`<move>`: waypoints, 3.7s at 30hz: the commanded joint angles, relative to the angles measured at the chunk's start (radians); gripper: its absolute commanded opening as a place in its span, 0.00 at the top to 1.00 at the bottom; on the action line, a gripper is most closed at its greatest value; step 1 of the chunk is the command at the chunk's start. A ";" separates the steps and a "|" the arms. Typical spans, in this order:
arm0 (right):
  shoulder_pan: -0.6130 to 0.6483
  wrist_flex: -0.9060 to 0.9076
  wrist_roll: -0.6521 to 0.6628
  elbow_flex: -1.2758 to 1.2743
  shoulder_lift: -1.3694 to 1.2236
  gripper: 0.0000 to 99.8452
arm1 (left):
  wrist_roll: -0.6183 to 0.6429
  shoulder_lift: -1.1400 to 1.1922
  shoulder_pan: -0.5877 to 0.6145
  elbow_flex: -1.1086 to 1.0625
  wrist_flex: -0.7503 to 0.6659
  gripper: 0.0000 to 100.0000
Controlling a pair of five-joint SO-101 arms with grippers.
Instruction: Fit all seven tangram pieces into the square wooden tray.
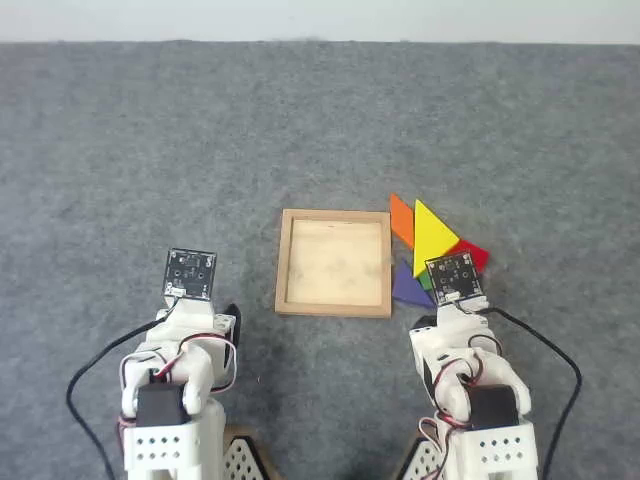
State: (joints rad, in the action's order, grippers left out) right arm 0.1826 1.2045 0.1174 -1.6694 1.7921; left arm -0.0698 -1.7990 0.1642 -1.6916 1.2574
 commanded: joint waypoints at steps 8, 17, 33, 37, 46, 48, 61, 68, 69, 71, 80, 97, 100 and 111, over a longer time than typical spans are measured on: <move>-0.004 0.007 0.011 -0.015 0.008 0.99 | -0.006 -0.028 -0.002 0.008 0.009 0.85; -0.004 0.007 0.011 -0.015 0.008 0.99 | -0.006 -0.028 -0.002 0.008 0.009 0.85; -0.004 0.007 0.011 -0.015 0.008 0.99 | -0.006 -0.028 -0.002 0.008 0.009 0.85; -0.004 0.007 0.011 -0.015 0.008 0.99 | -0.006 -0.028 -0.002 0.008 0.009 0.85; -0.004 0.007 0.011 -0.015 0.008 0.99 | -0.006 -0.028 -0.002 0.008 0.009 0.85; -0.004 0.007 0.011 -0.015 0.008 0.99 | -0.006 -0.028 -0.002 0.008 0.009 0.85; -0.004 0.007 0.011 -0.015 0.008 0.99 | -0.006 -0.028 -0.002 0.008 0.009 0.85; 0.031 -0.041 0.009 -0.015 0.021 0.99 | -0.006 -0.028 -0.002 0.008 0.009 0.85; 0.042 -0.056 0.011 -0.015 0.021 0.99 | -0.006 -0.028 -0.002 0.008 0.009 0.85; 0.025 -0.051 0.012 -0.015 0.022 0.99 | -0.006 -0.028 -0.002 0.008 0.009 0.85; -0.222 -0.229 0.299 0.218 0.015 0.99 | -0.006 -0.028 -0.002 0.008 0.009 0.85; -0.065 -0.159 0.117 1.076 -1.323 0.99 | -0.006 -0.028 -0.002 0.008 0.009 0.85; -0.065 -0.182 0.092 1.105 -1.437 0.99 | -0.006 -0.028 -0.002 0.008 0.009 0.85; -0.071 -0.251 0.037 1.091 -1.581 0.97 | -0.006 -0.028 -0.002 0.008 0.009 0.85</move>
State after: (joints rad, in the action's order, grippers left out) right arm 0.1089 0.9712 0.2125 -0.6414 0.2240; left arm -0.0698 -1.7990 0.1642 -1.6916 1.2574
